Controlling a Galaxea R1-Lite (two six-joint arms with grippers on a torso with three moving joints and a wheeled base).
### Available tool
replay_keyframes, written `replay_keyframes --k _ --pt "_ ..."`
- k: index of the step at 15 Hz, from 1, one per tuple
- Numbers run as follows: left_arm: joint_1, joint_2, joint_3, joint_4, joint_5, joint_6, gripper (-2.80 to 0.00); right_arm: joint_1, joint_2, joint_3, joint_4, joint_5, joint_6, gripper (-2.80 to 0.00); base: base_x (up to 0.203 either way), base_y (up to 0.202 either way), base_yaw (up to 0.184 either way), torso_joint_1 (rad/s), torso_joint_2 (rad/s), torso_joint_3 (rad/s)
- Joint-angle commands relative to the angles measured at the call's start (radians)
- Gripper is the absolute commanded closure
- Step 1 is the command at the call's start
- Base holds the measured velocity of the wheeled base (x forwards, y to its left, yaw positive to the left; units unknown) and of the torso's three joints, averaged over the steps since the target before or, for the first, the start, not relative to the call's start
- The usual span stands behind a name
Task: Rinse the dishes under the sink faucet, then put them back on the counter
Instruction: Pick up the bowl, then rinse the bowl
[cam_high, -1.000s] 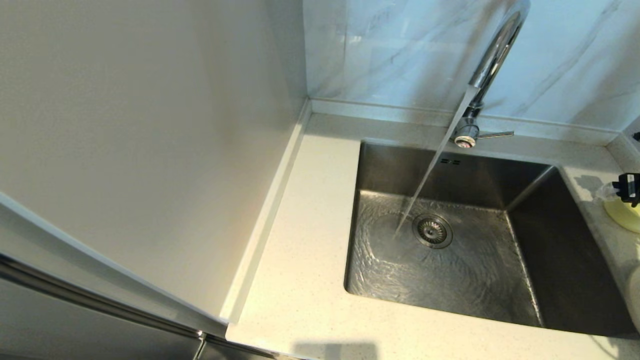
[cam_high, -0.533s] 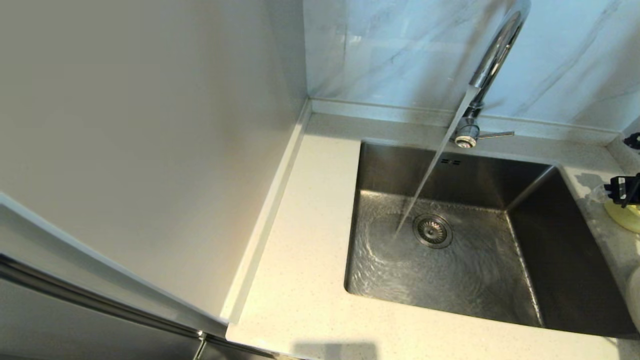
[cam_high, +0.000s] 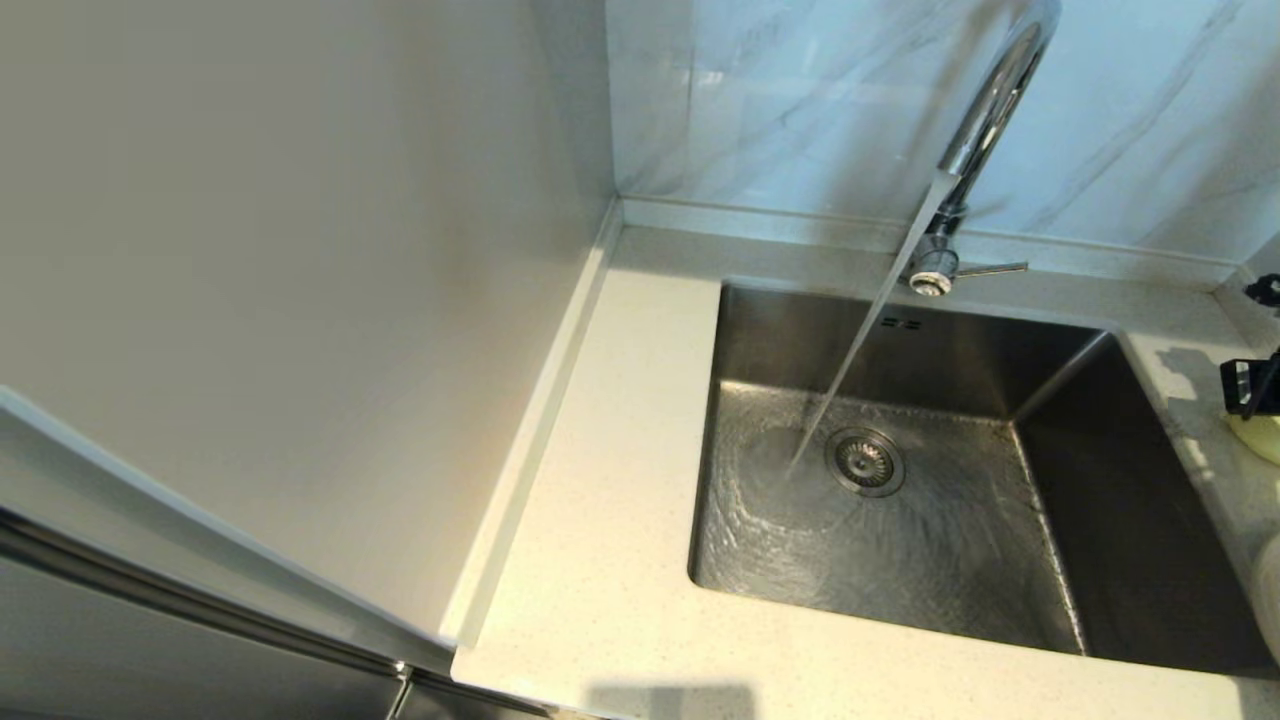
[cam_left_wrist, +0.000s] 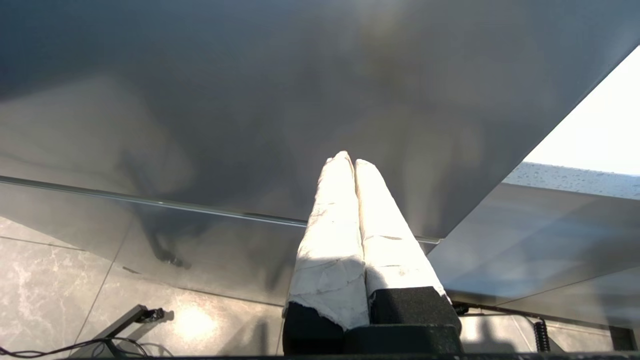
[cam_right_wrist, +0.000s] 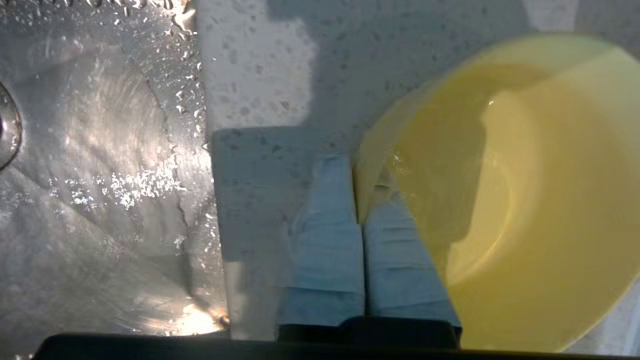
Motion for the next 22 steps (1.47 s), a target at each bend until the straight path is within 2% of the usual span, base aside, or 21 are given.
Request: replay_keyframes --k 1,5,8,11,13,15,19,22 --pt "0.0 0.0 0.002 0.0 0.0 0.0 0.0 0.0 0.001 0.003 0.003 0.002 -0.002 0.0 0.0 0.0 0.0 0.0 0.0 0.0" --pt "0.0 0.0 0.0 0.0 0.0 0.0 0.0 0.039 -0.04 0.015 -0.016 0.012 -0.012 0.0 0.0 0.0 0.0 0.0 0.0 0.0" --pt "0.0 0.0 0.0 0.0 0.0 0.0 0.0 0.108 -0.111 0.043 -0.027 0.014 0.001 0.0 0.0 0.0 0.0 0.0 0.0 0.0" --pt "-0.001 0.0 0.0 0.0 0.0 0.0 0.0 0.173 -0.227 0.142 -0.03 0.016 0.046 0.0 0.0 0.0 0.0 0.0 0.0 0.0" --pt "0.0 0.0 0.001 0.0 0.0 0.0 0.0 0.198 -0.322 0.243 -0.03 0.053 0.075 0.0 0.0 0.0 0.0 0.0 0.0 0.0" --pt "0.0 0.0 0.0 0.0 0.0 0.0 0.0 0.206 -0.416 0.351 -0.03 0.156 0.096 0.0 0.0 0.0 0.0 0.0 0.0 0.0" --pt "0.0 0.0 0.0 0.0 0.0 0.0 0.0 0.219 -0.543 0.485 -0.028 0.431 0.103 0.0 0.0 0.0 0.0 0.0 0.0 0.0" --pt "0.0 0.0 0.0 0.0 0.0 0.0 0.0 0.26 -0.574 0.527 -0.029 0.563 0.113 0.0 0.0 0.0 0.0 0.0 0.0 0.0"
